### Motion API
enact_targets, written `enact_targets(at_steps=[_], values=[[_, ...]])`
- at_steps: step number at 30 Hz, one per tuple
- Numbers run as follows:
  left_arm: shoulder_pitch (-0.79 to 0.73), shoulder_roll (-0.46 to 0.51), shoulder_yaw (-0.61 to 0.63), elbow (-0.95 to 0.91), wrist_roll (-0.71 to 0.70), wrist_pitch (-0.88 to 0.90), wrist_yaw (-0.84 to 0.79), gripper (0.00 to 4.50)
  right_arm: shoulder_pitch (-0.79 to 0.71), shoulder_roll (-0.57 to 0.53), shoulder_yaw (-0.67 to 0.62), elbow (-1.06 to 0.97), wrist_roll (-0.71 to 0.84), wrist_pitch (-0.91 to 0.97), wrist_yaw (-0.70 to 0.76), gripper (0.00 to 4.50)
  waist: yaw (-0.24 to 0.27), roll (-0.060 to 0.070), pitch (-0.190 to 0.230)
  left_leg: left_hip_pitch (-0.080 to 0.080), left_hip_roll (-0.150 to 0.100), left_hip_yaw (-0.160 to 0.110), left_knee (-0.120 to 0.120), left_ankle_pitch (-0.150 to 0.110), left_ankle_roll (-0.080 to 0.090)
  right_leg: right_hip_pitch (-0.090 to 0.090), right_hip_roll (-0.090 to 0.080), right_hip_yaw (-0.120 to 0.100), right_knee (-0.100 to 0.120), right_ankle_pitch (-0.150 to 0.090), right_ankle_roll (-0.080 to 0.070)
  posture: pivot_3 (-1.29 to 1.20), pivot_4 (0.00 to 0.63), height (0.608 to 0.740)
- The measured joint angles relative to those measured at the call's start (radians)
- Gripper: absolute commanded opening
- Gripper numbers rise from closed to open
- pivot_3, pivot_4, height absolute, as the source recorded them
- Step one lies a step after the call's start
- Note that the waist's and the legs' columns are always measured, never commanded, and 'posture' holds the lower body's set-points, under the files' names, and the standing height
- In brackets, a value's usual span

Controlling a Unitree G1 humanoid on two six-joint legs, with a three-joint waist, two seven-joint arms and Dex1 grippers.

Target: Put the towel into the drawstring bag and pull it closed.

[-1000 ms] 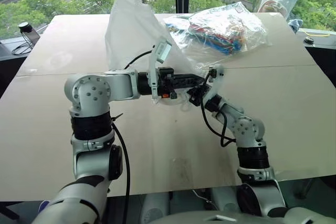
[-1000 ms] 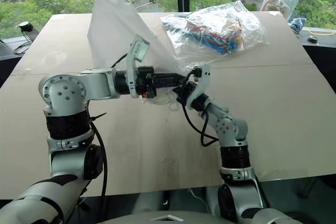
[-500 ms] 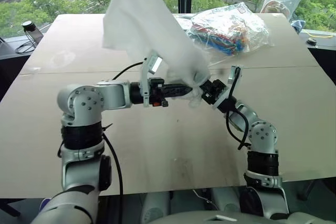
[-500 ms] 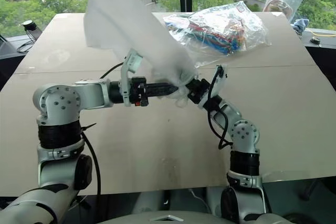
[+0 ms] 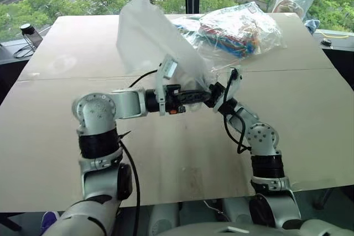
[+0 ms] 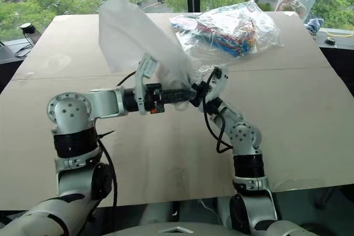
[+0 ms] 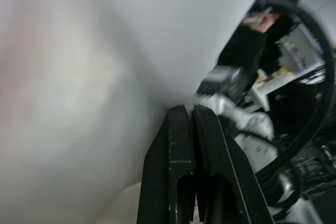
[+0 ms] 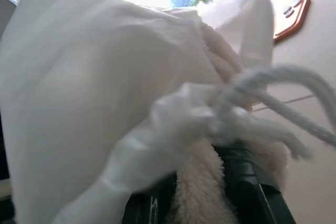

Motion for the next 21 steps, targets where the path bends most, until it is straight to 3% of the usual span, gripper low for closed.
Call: enact_targets(at_steps=[4,8,15,21], values=[[0.088,0.115,-0.114,-0.058,0.136,-0.202,-0.076,0.00,0.052,-0.057,-0.049,-0.076,0.085,0.087,-0.043,0.08,0.010,0.000,0.000,0.000,-0.001,0.000,0.000,0.000,0.000,0.000,0.000,-0.001,0.000,0.000,0.000,0.00,0.150,0.740],[0.086,0.093,-0.166,-0.102,0.164,-0.286,-0.109,0.00,0.045,-0.061,-0.057,-0.109,0.117,0.115,-0.082,0.08,0.008,0.000,0.000,0.000,-0.001,0.000,0.000,0.000,0.000,0.001,0.000,0.000,0.000,0.000,0.000,0.00,0.150,0.740],[0.013,0.001,-0.105,-0.088,-0.017,-0.089,-0.027,0.00,-0.094,0.004,-0.035,0.049,0.036,0.035,-0.106,0.08,-0.002,0.001,0.000,0.000,0.001,0.000,0.000,0.000,0.000,0.000,0.002,0.000,0.001,0.000,0.000,0.00,0.150,0.740],[0.002,-0.111,0.000,0.010,-0.164,0.010,0.115,0.00,-0.106,0.002,0.006,0.168,0.012,-0.007,-0.016,0.08,0.000,0.001,0.000,-0.001,0.000,0.000,0.001,0.000,0.000,0.001,0.000,-0.001,-0.001,0.000,0.000,0.00,0.150,0.740]])
